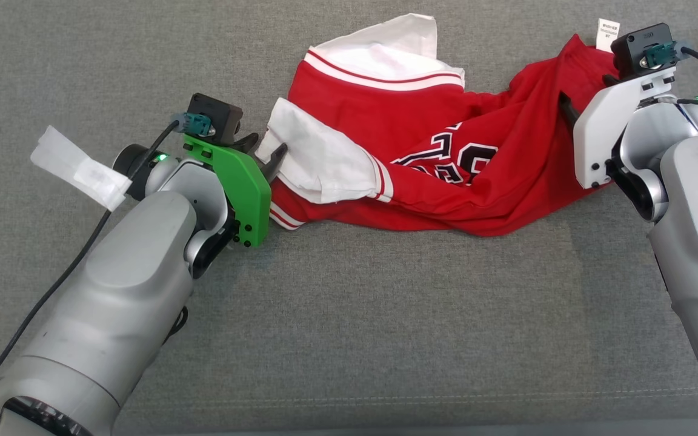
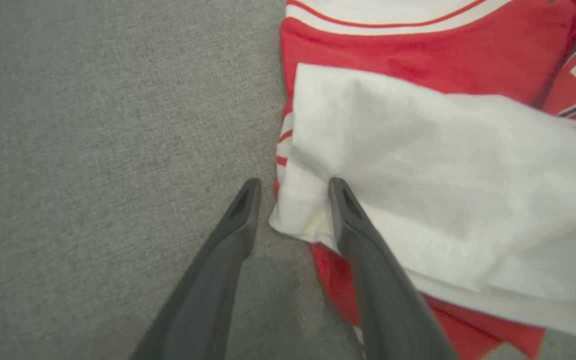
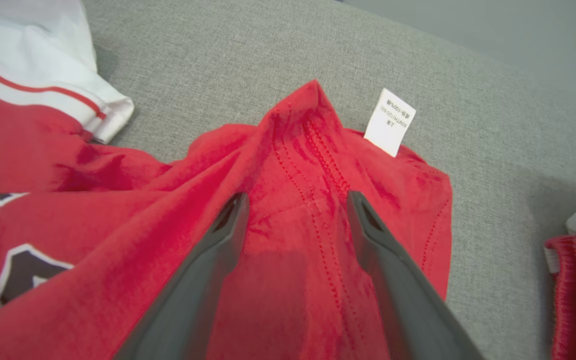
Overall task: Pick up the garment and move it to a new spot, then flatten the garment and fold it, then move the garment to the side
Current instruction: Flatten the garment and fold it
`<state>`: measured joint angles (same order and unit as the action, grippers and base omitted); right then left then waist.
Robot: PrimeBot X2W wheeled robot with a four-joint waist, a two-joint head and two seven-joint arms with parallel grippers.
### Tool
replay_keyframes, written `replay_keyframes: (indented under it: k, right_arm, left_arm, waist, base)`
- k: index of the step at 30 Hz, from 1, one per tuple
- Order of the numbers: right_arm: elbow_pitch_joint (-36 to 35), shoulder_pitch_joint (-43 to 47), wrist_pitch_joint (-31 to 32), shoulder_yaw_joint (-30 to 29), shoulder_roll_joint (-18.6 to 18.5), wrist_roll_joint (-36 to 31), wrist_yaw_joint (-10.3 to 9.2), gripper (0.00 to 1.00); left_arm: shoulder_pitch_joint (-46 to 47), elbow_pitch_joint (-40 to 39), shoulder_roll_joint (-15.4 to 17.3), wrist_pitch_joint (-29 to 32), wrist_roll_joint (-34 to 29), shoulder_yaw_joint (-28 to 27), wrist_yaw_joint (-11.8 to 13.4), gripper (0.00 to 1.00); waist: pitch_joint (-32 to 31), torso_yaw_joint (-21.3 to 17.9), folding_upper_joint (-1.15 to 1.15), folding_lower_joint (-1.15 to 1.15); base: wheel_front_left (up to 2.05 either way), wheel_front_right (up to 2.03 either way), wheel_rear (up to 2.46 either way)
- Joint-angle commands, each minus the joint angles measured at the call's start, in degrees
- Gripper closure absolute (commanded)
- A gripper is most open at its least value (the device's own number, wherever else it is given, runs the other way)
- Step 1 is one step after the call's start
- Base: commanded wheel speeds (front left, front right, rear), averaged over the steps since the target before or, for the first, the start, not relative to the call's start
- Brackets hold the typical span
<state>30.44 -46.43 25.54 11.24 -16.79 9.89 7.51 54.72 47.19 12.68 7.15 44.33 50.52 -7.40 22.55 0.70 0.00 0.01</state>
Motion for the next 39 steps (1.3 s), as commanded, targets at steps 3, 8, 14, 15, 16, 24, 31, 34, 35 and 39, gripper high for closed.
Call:
replay_keyframes:
  k: [3, 8, 14, 15, 16, 24, 31, 34, 35, 39]
  right_arm:
    - [0.66, -0.92, -0.40, 0.42, -0.18, 0.24, -0.05, 0.00]
    - [1.01, -0.13, 0.66, 1.35, -0.70, 1.24, -0.05, 0.00]
    - [0.94, -1.17, -0.34, 0.82, -1.60, 0.75, -0.05, 0.00]
    - [1.20, -1.34, -0.42, 0.46, -1.49, 0.46, -0.05, 0.00]
    - [1.59, -1.51, -0.25, 0.14, -1.26, 0.35, -0.05, 0.00]
    - [4.90, -4.50, 0.57, -1.51, 0.18, -0.15, -0.05, 0.00]
    - [6.90, -3.69, 2.05, -3.85, 1.49, -1.46, -0.05, 0.51]
    - [6.62, -2.57, 2.60, -3.99, 1.36, -1.30, -0.05, 0.63]
    - [6.46, -2.22, 2.72, -4.16, 1.27, -1.16, -0.05, 0.77]
    - [4.74, -0.22, 2.94, -4.37, 0.73, -0.64, -0.05, 1.00]
  left_arm:
    - [1.73, 1.10, -0.08, -0.71, 1.18, 0.91, -0.12, 0.62]
    - [2.49, 2.23, -0.21, -1.35, 2.23, 2.49, -0.12, 0.71]
    - [2.87, 2.94, -0.47, -2.02, 3.81, 4.31, -0.12, 0.73]
    - [2.95, 3.02, -0.53, -2.20, 3.97, 4.60, -0.12, 0.73]
    - [3.03, 3.10, -0.62, -2.25, 4.28, 4.90, -0.12, 0.73]
    - [4.24, 3.51, -1.07, -3.38, 5.75, 6.85, -0.12, 0.72]
    - [4.88, 3.74, -1.79, -4.23, 7.41, 8.48, -0.12, 0.69]
    - [5.09, 4.01, -1.61, -4.36, 8.00, 9.12, -0.12, 0.70]
    - [5.11, 4.13, -1.62, -4.51, 8.16, 9.30, -0.12, 0.70]
    - [4.96, 4.57, -1.69, -4.64, 8.68, 10.13, -0.12, 0.70]
  waist:
    - [0.16, -0.05, 0.00, -0.01]
    - [0.37, 0.23, 0.00, -0.01]
    - [0.49, 0.68, 0.00, -0.01]
    - [0.47, 0.78, 0.00, -0.01]
    - [0.43, 0.90, 0.00, -0.01]
    - [0.87, 1.88, 0.00, -0.01]
    - [0.86, 2.56, 0.00, -0.01]
    - [0.74, 2.51, 0.00, -0.01]
    - [0.68, 2.48, 0.00, -0.01]
    - [0.35, 2.34, 0.00, -0.01]
  base:
    - [0.00, 0.00, 0.00]
    - [0.00, 0.00, 0.00]
    - [0.00, 0.00, 0.00]
    - [0.00, 0.00, 0.00]
    - [0.00, 0.00, 0.00]
    - [0.00, 0.00, 0.00]
    - [0.00, 0.00, 0.00]
    - [0.00, 0.00, 0.00]
    - [0.00, 0.00, 0.00]
    - [0.00, 0.00, 0.00]
